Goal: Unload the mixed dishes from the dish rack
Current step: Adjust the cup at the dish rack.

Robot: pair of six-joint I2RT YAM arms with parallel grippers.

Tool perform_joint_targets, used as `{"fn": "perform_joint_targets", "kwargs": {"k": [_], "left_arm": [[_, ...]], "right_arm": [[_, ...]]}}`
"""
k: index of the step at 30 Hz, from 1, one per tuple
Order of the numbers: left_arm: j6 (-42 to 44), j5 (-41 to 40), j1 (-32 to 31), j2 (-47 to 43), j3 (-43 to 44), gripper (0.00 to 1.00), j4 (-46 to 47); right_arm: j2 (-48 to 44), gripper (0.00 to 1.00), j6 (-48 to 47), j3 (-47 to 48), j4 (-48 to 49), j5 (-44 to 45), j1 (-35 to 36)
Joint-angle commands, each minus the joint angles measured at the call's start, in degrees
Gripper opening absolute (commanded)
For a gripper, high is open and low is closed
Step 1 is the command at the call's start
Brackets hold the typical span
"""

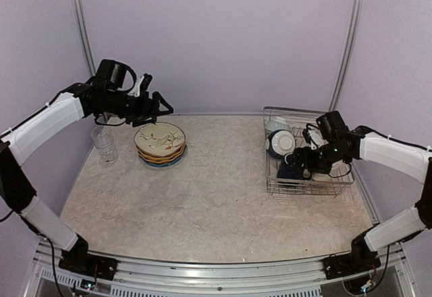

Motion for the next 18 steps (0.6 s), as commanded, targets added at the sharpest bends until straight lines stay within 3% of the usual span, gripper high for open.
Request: {"fn": "perform_joint_targets", "kwargs": {"k": [1,5,9,12,18], "left_arm": [[-0.1,0.5,-0.4,1.0,0.4,0.83,0.0],[0.1,0.4,-0.6,1.2,0.4,0.83,-0.1],[0.0,1.1,-0.8,1.5,0.7,0.83,-0.3],[0.1,0.6,-0.8,1.4,0.6,0.83,-0.3],[0.4,0.0,-1.0,1.2,0.7,0.83,-0.5]], "right_arm": [[0.4,0.87,2.0,0.7,2.9,-3.5,2.3],[-0.6,0.88,1.1,1.7,1.6,-2.4,2.7],[-1.2,0.98,-3.1,3.1,-2.2,3.8,2.8],[1.3,1.00,-7.2,5.2,-5.5,5.5,2.8],[3.9,1.00,-13.3,2.9,-1.5,-1.3,1.2]]}}
